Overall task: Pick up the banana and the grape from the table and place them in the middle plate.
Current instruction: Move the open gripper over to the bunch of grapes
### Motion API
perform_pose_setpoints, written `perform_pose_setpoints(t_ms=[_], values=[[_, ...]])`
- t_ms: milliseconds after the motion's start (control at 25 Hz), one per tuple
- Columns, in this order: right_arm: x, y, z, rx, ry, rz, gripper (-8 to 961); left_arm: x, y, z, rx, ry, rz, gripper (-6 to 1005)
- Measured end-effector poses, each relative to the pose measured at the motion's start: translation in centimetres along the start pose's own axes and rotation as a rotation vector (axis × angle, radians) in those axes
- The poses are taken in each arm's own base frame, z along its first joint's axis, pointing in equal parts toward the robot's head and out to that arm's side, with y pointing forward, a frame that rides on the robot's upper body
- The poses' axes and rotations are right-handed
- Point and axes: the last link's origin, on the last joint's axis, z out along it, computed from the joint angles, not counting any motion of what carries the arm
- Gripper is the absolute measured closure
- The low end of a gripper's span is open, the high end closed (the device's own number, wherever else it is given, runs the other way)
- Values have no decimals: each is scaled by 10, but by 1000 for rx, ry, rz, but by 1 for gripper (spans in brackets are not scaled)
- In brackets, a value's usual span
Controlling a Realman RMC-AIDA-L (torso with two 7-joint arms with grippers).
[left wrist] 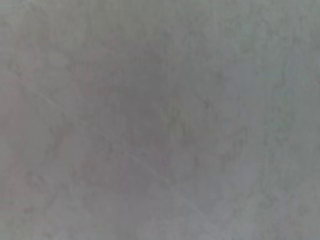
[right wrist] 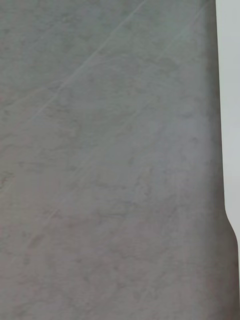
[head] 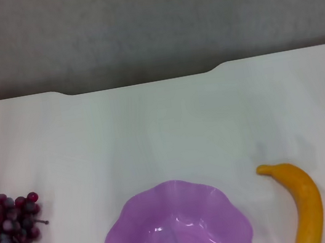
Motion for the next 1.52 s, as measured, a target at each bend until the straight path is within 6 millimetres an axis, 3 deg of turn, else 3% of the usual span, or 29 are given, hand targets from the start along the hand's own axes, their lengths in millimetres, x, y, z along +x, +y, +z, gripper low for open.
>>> perform_pose_setpoints(t_ms=[480,1040,1200,1520], values=[[0,-2,-1,6,0,6,79,9,6,-15,39,-96,40,140],[0,-2,0,5,3,5,82,8,5,-10,56,-118,30,140],[1,-2,0,4,6,5,83,3,0,-10,84,-185,-20,141],[1,-2,-1,4,8,4,84,0,12,-9,103,-365,-24,143]])
